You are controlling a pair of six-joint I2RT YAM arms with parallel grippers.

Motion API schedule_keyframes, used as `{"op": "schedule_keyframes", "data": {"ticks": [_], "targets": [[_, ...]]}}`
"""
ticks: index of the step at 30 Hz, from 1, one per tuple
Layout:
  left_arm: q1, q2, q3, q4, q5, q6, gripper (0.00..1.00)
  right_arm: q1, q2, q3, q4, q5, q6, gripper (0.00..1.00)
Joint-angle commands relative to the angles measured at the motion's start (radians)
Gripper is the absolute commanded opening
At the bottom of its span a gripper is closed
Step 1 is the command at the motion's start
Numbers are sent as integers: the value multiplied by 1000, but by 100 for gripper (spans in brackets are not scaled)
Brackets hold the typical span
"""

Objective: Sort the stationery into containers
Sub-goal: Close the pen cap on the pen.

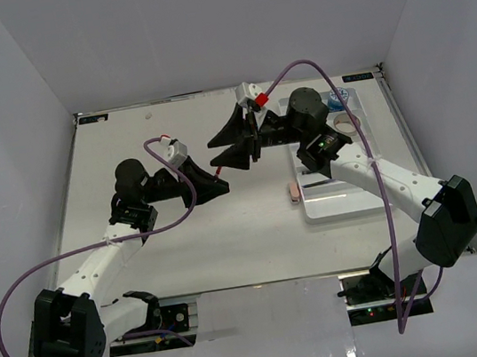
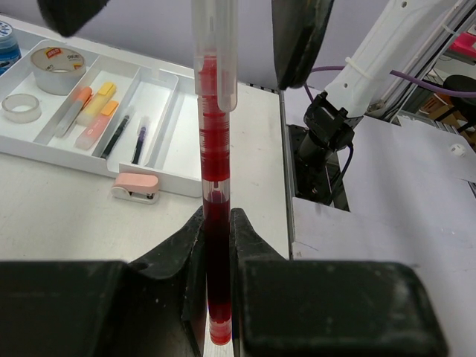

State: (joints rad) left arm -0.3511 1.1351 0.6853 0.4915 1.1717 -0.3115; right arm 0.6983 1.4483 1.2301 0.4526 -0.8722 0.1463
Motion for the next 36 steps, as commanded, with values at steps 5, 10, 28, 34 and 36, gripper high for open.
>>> {"op": "schedule_keyframes", "data": {"ticks": [5, 10, 28, 34, 36], "targets": [[-5, -34, 26, 1, 29, 22, 0, -2, 11, 37, 100, -44, 50, 45], [-5, -35, 23, 5, 32, 20, 0, -2, 15, 35, 103, -50, 58, 38], [-5, -44, 17, 12, 16, 23, 0, 1, 26, 9, 144, -70, 131, 11], [-5, -51, 19, 1, -4, 37, 0, 17, 26, 32, 35, -47, 78, 9], [-5, -46, 20, -2, -3, 38, 0, 24, 35, 54, -32, -39, 50, 8]]}}
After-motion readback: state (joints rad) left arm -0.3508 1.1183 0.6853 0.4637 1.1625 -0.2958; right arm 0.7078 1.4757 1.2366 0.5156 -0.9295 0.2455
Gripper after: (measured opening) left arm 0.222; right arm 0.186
